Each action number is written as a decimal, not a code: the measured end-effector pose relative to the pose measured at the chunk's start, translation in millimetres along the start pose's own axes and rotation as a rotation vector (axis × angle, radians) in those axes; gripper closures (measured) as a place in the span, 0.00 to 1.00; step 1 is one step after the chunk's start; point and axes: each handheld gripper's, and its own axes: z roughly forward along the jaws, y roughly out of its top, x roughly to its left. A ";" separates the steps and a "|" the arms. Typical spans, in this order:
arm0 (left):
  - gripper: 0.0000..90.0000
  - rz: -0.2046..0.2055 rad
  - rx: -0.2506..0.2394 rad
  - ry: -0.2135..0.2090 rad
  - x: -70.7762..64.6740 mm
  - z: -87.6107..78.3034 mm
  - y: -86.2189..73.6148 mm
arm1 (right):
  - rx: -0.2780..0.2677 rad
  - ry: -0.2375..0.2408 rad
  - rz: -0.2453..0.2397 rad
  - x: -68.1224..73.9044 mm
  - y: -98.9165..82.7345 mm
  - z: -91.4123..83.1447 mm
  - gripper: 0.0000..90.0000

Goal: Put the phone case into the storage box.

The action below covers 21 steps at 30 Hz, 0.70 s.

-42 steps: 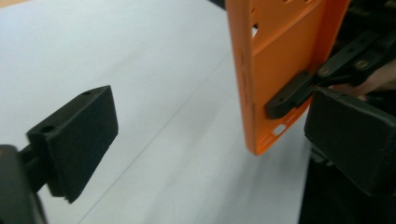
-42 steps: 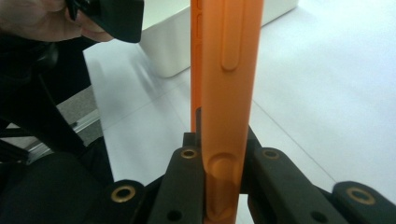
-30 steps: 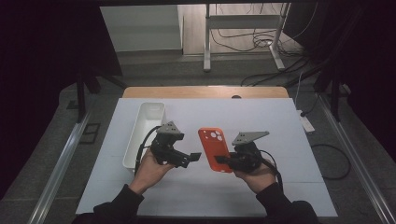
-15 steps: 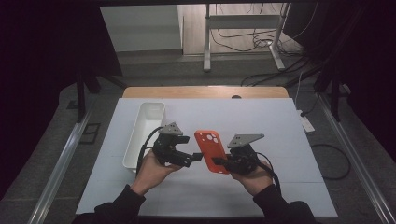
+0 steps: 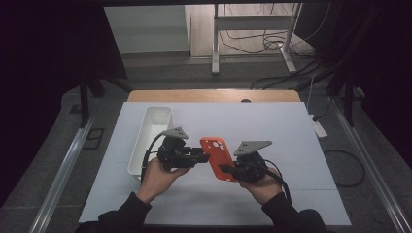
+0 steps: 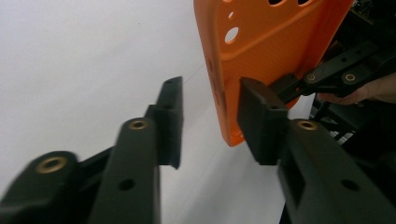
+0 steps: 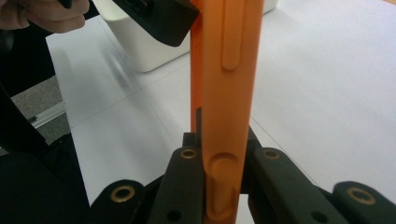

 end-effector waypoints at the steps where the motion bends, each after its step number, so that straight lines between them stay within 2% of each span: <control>1: 0.76 -0.010 0.004 -0.009 0.5 -0.2 0.0 | -0.001 0.000 -0.001 0.2 0.1 0.1 0.95; 7: 0.89 -0.027 0.024 -0.032 2.2 0.4 -0.3 | 0.004 -0.006 -0.009 2.3 0.4 1.4 0.95; 14: 0.97 -0.078 0.043 -0.043 5.8 -0.3 -1.2 | 0.016 -0.022 -0.026 4.3 0.6 2.8 0.95; 21: 0.99 -0.174 0.021 -0.096 10.4 -0.8 -2.5 | 0.020 -0.027 -0.028 5.0 0.4 4.3 0.93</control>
